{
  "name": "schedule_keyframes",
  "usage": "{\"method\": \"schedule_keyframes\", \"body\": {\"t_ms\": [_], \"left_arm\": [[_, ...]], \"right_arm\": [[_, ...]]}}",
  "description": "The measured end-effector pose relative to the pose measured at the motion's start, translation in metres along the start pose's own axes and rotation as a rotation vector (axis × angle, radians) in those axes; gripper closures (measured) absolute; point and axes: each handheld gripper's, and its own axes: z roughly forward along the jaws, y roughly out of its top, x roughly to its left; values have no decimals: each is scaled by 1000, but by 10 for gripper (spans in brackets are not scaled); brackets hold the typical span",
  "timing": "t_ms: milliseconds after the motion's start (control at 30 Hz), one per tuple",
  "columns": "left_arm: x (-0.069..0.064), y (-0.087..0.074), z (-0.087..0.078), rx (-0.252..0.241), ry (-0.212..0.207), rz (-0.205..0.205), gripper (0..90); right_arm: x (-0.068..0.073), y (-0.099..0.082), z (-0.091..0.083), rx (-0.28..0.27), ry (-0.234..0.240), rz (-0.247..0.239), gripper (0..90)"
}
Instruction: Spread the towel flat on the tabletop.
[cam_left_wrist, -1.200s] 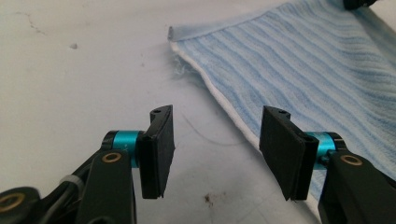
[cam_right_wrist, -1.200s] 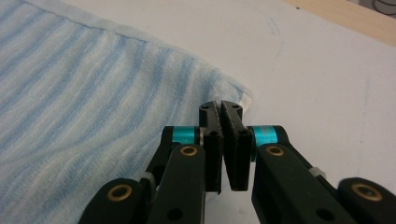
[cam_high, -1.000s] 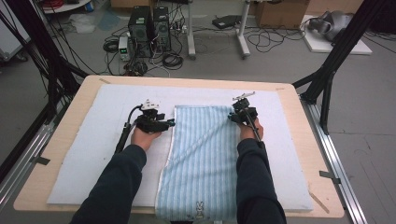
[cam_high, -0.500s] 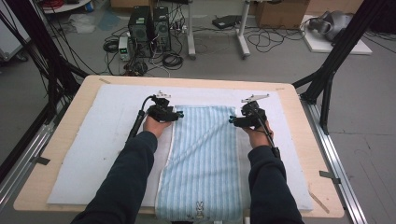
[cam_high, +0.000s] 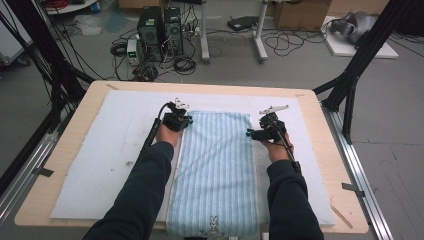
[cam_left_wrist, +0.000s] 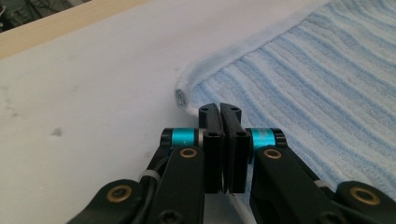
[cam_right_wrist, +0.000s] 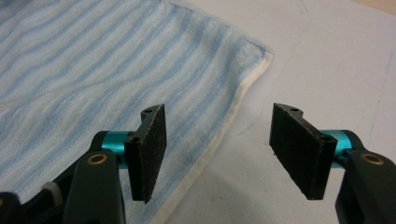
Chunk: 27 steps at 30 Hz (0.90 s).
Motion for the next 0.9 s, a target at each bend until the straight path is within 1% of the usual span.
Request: {"method": "schedule_keyframes", "body": {"t_ms": [133, 200, 233, 267, 300, 333, 367, 400, 467, 567, 600, 633, 667, 700, 733, 767, 833, 867, 900], "left_arm": [[16, -2, -1, -9, 27, -55, 876], [21, -3, -2, -14, 24, -84, 873], [21, -3, -2, -21, 29, -96, 853], [21, -3, -2, -23, 39, -102, 759], [21, -4, -3, -28, 37, -123, 602], [23, -4, -5, -24, 18, -146, 510], [24, -5, -8, -18, 8, -162, 504], [25, -7, -11, -20, 3, -167, 475], [24, -10, -17, -35, -11, -178, 468], [23, -15, -25, -32, -40, -175, 457], [22, -18, -28, -33, -55, -179, 456], [21, -19, -30, -33, -61, -177, 454], [21, -20, -32, -33, -65, -172, 449], [21, -22, -34, -44, -76, -177, 447], [21, -23, -36, -42, -83, -172, 447], [21, -24, -37, -47, -84, -172, 446], [22, -26, -40, -47, -92, -171, 445], [22, -27, -41, -48, -95, -168, 445], [22, -27, -42, -53, -98, -171, 446]], "right_arm": [[2, 1, 1, 0, 2, 0, 363], [3, 1, 1, 6, 4, 4, 363], [4, 1, 1, 5, 5, 5, 363], [5, 1, 2, 7, 3, 3, 363], [5, 1, 2, 8, 3, 1, 363], [6, 1, 3, 5, 6, 5, 365], [6, 1, 4, 3, 2, 5, 368], [6, 1, 5, -1, -1, 12, 377], [4, 3, 11, 4, -1, 28, 412], [2, 8, 24, 15, -5, 33, 480], [2, 10, 28, 19, -5, 39, 491], [3, 12, 34, 18, -5, 40, 501], [3, 15, 40, 29, -2, 44, 500], [4, 17, 44, 34, 0, 47, 499], [5, 20, 50, 41, 5, 49, 499], [7, 22, 54, 36, 2, 42, 500], [8, 25, 58, 30, -26, 33, 519], [7, 26, 60, 22, -31, 44, 543], [7, 27, 61, 21, -35, 45, 588]]}}
